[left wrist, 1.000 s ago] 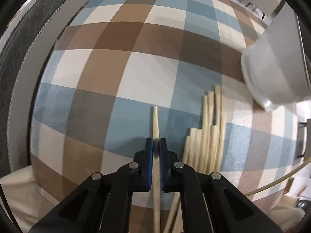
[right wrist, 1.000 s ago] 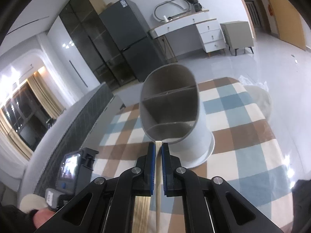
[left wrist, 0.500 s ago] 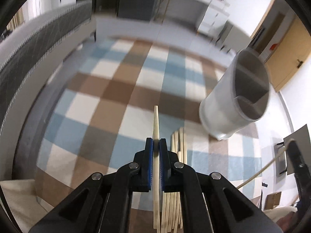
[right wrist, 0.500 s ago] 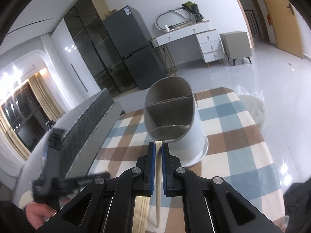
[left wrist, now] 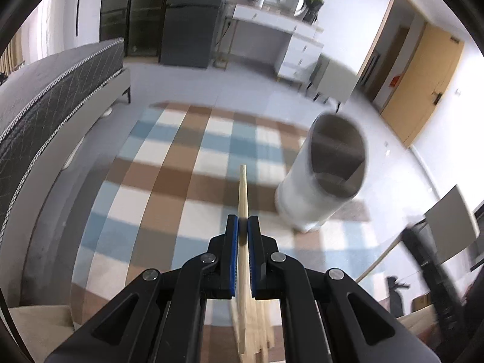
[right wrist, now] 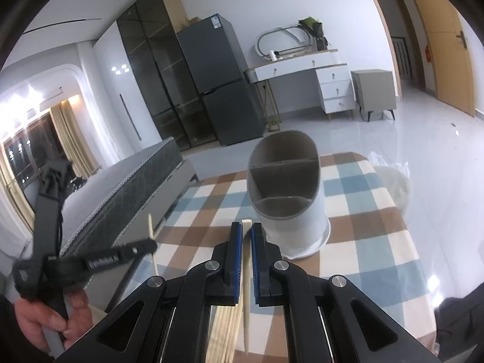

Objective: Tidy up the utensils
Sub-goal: 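Lift the chopstick into the holder and open the right tool while the left tool lifts its chopstick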

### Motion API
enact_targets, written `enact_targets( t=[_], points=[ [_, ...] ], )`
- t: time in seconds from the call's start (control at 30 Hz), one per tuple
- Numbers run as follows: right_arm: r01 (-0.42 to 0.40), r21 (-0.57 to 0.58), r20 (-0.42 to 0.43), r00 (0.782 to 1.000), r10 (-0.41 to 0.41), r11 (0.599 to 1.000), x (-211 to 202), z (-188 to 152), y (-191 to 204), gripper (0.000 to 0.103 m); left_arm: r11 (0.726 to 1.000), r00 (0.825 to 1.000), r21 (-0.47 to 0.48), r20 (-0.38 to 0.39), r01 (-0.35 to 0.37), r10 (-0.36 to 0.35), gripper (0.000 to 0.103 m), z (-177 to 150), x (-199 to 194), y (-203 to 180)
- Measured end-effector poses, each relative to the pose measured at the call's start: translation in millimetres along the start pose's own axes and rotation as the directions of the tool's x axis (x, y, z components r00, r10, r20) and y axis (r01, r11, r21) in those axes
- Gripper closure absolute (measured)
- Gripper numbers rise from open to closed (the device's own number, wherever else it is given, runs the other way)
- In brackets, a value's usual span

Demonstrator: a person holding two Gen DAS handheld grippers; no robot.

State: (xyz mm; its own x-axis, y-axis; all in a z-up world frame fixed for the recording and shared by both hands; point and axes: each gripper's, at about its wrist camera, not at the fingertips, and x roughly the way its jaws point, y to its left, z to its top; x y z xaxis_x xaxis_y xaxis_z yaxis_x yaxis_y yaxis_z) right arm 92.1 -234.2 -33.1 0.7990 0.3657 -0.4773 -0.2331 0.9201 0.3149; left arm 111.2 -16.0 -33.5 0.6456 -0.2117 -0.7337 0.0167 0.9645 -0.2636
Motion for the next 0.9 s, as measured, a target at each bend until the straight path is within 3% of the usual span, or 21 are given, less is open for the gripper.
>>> enact_targets(
  t=[0.17,0.4,0.7,0.9],
  points=[
    [-0.004,0.024,0.039,0.999,0.003,1.0,-8,20,-3,0.098,0.996,0.989,0.0,0.115,0.09,-0.089,0.101,29,-24,-19],
    [-0.006,-0.026,0.112,0.994,0.009,1.0,-19,80,-5,0.098,0.983,0.947,0.004,0.268,0.181,-0.176,0.101,88,-38,-47],
    [0.009,-0.102,0.201,0.979,0.012,0.995,-1,165,-11,0.098,0.975,0.905,0.048,0.364,0.215,-0.218,0.101,148,1,-70],
    [0.043,-0.131,0.268,0.963,-0.006,0.99,28,196,-18,0.098,0.976,0.894,0.107,0.391,0.191,-0.218,0.101,167,35,-83]
  ],
)
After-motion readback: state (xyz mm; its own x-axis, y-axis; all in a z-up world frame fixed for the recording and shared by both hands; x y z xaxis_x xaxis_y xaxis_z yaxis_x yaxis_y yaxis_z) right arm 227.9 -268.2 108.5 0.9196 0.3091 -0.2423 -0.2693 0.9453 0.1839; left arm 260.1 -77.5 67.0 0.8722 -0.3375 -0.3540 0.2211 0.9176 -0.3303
